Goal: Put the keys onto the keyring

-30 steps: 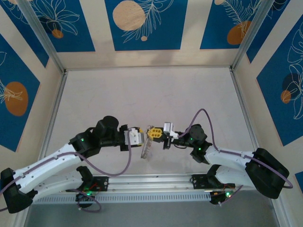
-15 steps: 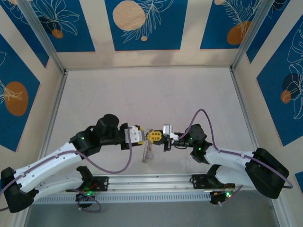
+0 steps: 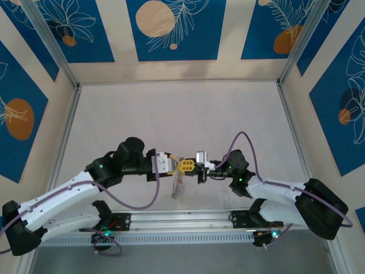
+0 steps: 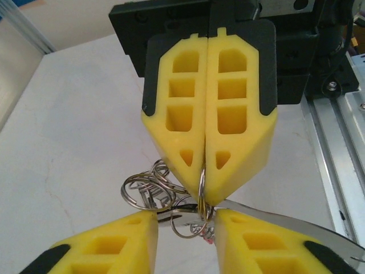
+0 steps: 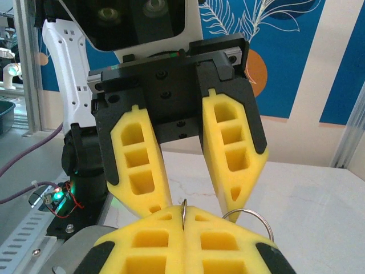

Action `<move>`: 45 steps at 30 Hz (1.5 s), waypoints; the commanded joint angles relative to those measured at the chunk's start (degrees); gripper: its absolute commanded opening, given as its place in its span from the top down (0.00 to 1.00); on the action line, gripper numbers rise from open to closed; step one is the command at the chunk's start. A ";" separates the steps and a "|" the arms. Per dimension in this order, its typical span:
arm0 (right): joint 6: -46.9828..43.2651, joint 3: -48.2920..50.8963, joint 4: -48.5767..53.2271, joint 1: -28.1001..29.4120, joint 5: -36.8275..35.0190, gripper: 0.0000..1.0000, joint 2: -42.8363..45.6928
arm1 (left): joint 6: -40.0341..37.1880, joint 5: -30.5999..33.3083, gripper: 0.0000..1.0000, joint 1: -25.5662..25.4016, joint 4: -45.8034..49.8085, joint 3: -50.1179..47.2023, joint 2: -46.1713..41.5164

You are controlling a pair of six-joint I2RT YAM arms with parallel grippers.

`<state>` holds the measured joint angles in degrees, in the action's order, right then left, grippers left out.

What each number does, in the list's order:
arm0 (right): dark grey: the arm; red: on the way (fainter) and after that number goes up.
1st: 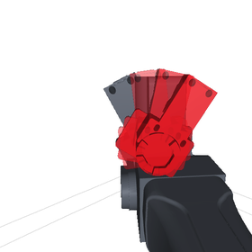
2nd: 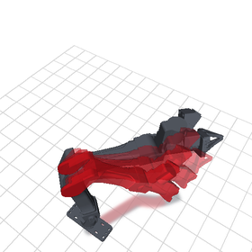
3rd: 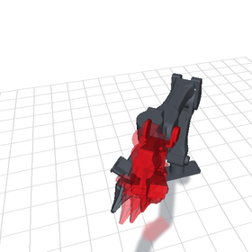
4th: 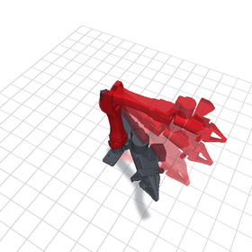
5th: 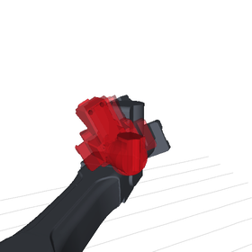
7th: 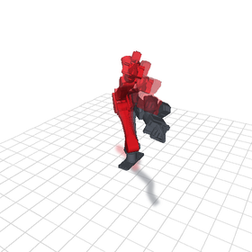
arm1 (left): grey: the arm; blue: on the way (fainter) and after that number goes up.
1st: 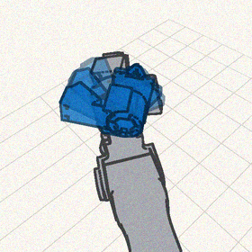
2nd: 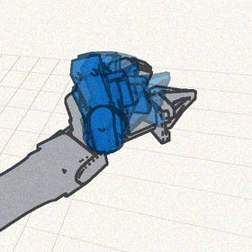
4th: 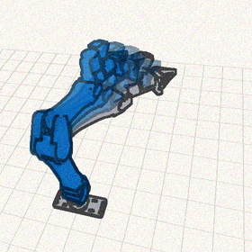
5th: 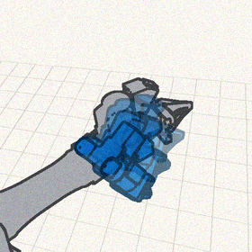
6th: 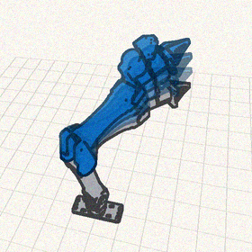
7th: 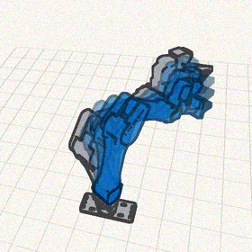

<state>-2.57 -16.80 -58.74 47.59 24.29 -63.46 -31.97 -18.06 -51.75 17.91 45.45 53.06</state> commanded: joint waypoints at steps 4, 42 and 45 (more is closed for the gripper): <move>-1.28 -2.48 -0.29 -0.17 1.80 1.00 -0.52 | -0.64 -4.17 0.80 0.56 0.42 2.34 1.43; -8.77 -8.70 29.57 0.57 -3.55 0.77 2.31 | -13.30 9.73 1.00 -4.94 34.48 25.99 17.94; -7.99 -8.04 26.81 0.97 -3.45 0.77 2.30 | -12.58 9.71 1.00 -4.94 34.20 25.87 17.84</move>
<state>-11.81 -23.79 -29.58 47.97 19.90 -61.08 -44.10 -7.42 -56.07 50.87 69.30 71.16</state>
